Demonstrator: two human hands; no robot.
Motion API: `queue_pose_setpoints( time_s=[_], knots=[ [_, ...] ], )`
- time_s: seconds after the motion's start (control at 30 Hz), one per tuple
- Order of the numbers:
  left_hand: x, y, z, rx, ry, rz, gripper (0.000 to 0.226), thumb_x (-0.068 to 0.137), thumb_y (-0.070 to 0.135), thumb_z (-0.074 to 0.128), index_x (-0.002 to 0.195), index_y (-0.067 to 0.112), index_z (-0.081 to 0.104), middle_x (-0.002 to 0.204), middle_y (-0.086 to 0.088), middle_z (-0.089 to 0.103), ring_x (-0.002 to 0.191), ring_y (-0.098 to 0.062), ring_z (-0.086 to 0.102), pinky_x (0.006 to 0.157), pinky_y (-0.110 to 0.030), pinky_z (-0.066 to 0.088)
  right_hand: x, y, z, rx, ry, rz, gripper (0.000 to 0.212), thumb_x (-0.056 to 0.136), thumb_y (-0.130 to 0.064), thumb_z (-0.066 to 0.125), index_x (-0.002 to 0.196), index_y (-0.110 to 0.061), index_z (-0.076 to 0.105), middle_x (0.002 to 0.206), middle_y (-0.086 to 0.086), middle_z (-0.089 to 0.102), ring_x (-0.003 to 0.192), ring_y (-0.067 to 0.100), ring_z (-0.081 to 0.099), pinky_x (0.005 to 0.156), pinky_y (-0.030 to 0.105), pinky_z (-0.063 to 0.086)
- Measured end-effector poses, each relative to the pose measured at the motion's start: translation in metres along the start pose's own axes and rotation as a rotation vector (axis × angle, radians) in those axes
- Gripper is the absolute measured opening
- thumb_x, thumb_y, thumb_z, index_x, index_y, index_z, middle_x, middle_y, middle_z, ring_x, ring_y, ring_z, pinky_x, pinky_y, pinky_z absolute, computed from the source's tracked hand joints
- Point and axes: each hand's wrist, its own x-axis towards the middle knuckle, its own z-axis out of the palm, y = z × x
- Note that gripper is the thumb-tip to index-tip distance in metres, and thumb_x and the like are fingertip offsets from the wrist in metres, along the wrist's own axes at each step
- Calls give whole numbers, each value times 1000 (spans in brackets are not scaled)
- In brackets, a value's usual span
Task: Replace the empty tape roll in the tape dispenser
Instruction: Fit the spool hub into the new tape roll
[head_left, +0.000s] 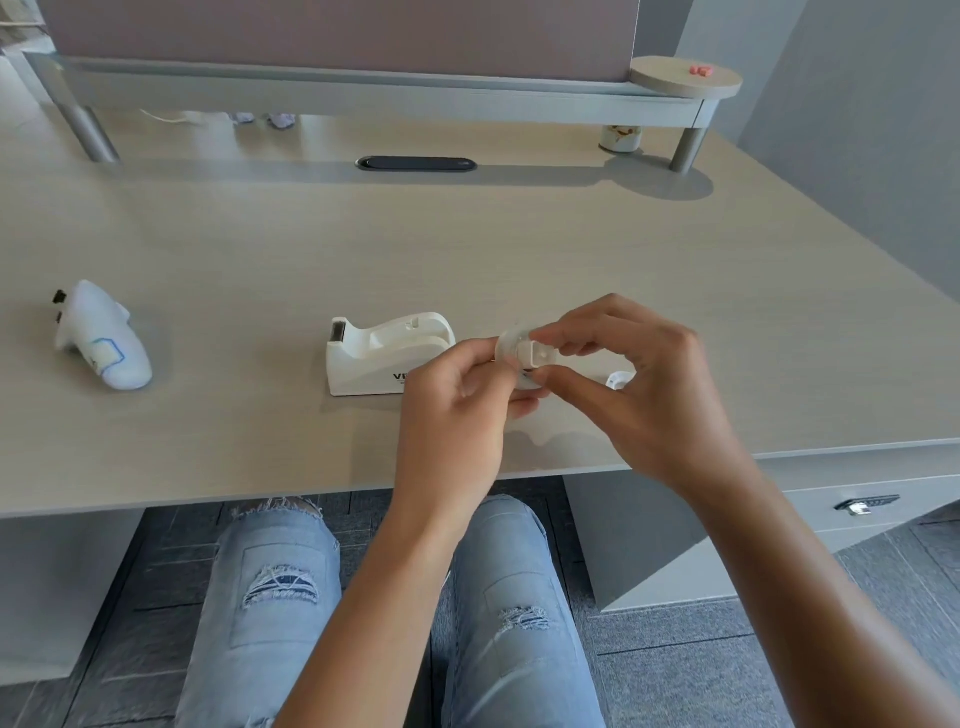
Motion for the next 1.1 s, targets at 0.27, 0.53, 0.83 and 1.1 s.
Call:
queue_pose_setpoints(
  time_s=[0.27, 0.53, 0.83, 1.1],
  knots=[
    [2, -2, -7, -84, -11, -20, 13, 97, 9, 66, 103, 5, 77, 86, -7, 81, 83, -22, 78, 89, -42, 64, 5, -8, 1, 41, -44, 94, 22, 85, -20, 86, 108, -19, 83, 93, -2, 74, 87, 15, 72, 81, 26, 58],
    [0, -1, -10, -154, -24, 15, 14, 97, 8, 66, 105, 3, 76, 103, -25, 76, 87, -34, 80, 85, -42, 63, 11, -9, 0, 384, -97, 427, 18, 93, -21, 76, 110, -18, 81, 90, -9, 81, 75, -1, 68, 69, 21, 53],
    [3, -5, -21, -6, -15, 124, 13, 92, 9, 74, 104, 10, 79, 97, -13, 80, 88, -26, 76, 77, -38, 63, 9, -7, 0, 516, -89, 412, 23, 86, -14, 81, 107, -5, 77, 100, 8, 83, 88, 16, 77, 80, 21, 58],
    [1, -5, -19, -44, -25, 120, 14, 93, 8, 72, 105, 4, 78, 96, -7, 82, 76, -15, 74, 76, -31, 62, 5, -10, -1, 609, -75, 404, 33, 77, -13, 82, 108, -1, 77, 100, 12, 83, 88, 18, 79, 82, 23, 60]
  ],
)
